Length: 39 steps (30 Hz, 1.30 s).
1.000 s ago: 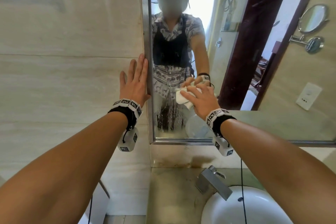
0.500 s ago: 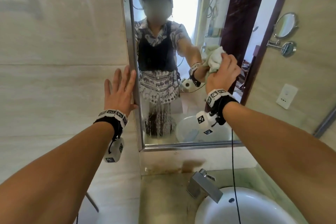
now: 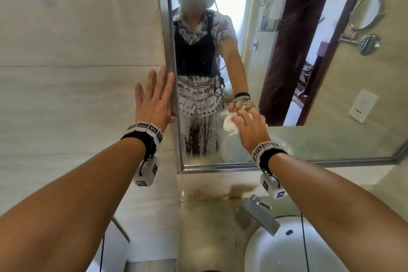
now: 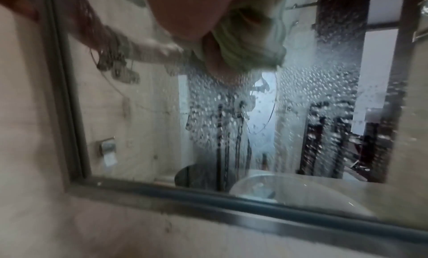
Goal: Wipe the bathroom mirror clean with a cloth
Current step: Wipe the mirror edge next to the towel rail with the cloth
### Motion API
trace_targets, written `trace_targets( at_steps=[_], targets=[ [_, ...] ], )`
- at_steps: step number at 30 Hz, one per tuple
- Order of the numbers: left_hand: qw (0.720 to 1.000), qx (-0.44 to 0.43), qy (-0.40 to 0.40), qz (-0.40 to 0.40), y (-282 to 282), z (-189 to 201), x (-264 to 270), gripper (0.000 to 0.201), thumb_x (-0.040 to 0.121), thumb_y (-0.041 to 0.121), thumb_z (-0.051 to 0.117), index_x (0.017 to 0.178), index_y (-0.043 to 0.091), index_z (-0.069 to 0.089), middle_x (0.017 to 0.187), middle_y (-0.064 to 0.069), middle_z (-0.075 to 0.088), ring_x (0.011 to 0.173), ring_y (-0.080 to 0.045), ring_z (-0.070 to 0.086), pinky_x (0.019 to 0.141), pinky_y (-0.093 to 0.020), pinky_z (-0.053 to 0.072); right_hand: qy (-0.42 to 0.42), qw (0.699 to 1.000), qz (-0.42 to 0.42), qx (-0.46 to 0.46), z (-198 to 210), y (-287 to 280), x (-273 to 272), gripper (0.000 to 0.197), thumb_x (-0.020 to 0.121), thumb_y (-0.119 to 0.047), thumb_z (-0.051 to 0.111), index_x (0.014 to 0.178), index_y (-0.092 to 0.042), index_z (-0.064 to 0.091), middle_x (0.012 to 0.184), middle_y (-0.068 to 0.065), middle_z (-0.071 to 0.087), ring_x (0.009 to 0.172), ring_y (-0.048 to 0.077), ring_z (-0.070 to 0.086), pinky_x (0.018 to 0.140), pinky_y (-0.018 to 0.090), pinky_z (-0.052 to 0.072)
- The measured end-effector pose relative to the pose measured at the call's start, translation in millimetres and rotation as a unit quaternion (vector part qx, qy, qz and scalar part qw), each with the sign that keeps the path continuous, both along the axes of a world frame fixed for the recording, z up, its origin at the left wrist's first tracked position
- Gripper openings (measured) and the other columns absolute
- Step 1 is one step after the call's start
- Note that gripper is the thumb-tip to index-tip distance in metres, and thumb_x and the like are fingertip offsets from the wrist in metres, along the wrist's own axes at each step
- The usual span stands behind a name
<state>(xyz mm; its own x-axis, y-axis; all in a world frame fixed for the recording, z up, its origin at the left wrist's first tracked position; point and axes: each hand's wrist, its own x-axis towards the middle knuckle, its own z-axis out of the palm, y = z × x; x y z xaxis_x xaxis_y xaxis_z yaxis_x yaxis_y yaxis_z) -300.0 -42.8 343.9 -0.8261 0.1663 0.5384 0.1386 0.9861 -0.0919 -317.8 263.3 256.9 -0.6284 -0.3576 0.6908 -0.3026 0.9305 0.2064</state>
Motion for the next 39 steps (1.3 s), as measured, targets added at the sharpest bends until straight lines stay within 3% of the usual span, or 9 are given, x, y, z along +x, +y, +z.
trace_targets(
  at_steps=[3,8,12,16,19,23,29,35,39],
  targets=[
    [1.0,-0.006,0.002,0.011,2,1,3,0.144,0.065,0.057,0.082,0.151,0.021,-0.028,0.162,-0.004,-0.025,0.151,-0.029,-0.016,0.119,-0.061,0.01,-0.046,0.999,-0.004,-0.002,-9,-4,11,0.041,0.075,-0.018,0.074,0.114,-0.016,0.062,0.12,0.008,0.061,0.1,0.032,0.049,0.072,0.04,0.047],
    [1.0,0.005,0.012,0.013,6,-9,8,0.143,0.067,0.054,0.082,0.152,0.016,-0.026,0.163,-0.007,-0.023,0.151,-0.031,-0.013,0.118,-0.062,0.014,-0.045,0.993,0.048,-0.1,46,-29,34,0.046,0.083,-0.033,0.042,0.122,-0.017,0.06,0.121,0.007,0.059,0.104,0.033,0.052,0.079,0.042,0.052],
    [1.0,-0.016,-0.009,0.013,7,-17,8,0.146,0.064,0.06,0.082,0.152,0.015,-0.025,0.161,-0.004,-0.029,0.151,-0.028,-0.017,0.118,-0.062,0.012,-0.001,0.981,0.049,-0.186,112,-54,25,0.056,0.086,-0.025,0.058,0.14,-0.024,0.043,0.141,0.002,0.043,0.119,0.028,0.041,0.073,0.031,0.045],
    [1.0,-0.023,-0.016,0.012,3,-18,2,0.149,0.061,0.059,0.083,0.152,0.016,-0.027,0.161,-0.003,-0.029,0.151,-0.028,-0.016,0.118,-0.062,0.012,0.093,0.971,0.046,-0.214,157,-67,-2,0.063,0.084,-0.013,0.061,0.143,-0.024,0.04,0.144,0.002,0.039,0.123,0.029,0.038,0.083,0.038,0.052],
    [1.0,-0.027,-0.006,0.011,0,-20,-2,0.148,0.061,0.058,0.084,0.152,0.016,-0.026,0.162,-0.003,-0.027,0.151,-0.028,-0.015,0.118,-0.062,0.012,0.143,0.968,0.014,-0.207,148,-82,-26,0.073,0.077,-0.005,0.065,0.143,-0.021,0.037,0.142,0.003,0.04,0.119,0.03,0.035,0.092,0.043,0.048],
    [0.999,-0.037,-0.001,0.0,-3,-20,-4,0.15,0.058,0.057,0.085,0.153,0.017,-0.023,0.162,-0.002,-0.025,0.152,-0.028,-0.014,0.118,-0.063,0.011,0.169,0.98,0.008,-0.109,121,-81,-37,0.078,0.07,-0.012,0.078,0.138,-0.02,0.042,0.136,-0.002,0.036,0.114,0.028,0.032,0.091,0.041,0.041],
    [0.999,-0.036,0.004,0.0,-2,-21,-5,0.149,0.058,0.055,0.087,0.154,0.017,-0.02,0.163,-0.002,-0.022,0.152,-0.028,-0.012,0.117,-0.063,0.013,0.112,0.992,0.054,-0.007,73,-68,-30,0.072,0.077,-0.024,0.077,0.137,-0.022,0.039,0.132,0.0,0.04,0.106,0.029,0.035,0.081,0.044,0.045],
    [0.999,-0.036,0.003,0.012,1,-21,-2,0.149,0.059,0.054,0.087,0.152,0.017,-0.024,0.164,-0.003,-0.021,0.152,-0.028,-0.011,0.117,-0.063,0.012,0.059,0.99,0.095,0.08,47,-60,-22,0.074,0.068,-0.022,0.079,0.132,-0.021,0.041,0.129,0.001,0.04,0.105,0.03,0.037,0.079,0.045,0.047],
    [0.999,-0.032,0.0,0.025,5,-20,3,0.146,0.062,0.052,0.086,0.154,0.016,-0.022,0.164,-0.003,-0.019,0.152,-0.029,-0.01,0.117,-0.063,0.012,-0.018,0.984,0.115,0.134,36,-56,-19,0.06,0.071,-0.02,0.078,0.125,-0.021,0.053,0.126,0.004,0.057,0.106,0.035,0.047,0.081,0.048,0.047]
  ],
)
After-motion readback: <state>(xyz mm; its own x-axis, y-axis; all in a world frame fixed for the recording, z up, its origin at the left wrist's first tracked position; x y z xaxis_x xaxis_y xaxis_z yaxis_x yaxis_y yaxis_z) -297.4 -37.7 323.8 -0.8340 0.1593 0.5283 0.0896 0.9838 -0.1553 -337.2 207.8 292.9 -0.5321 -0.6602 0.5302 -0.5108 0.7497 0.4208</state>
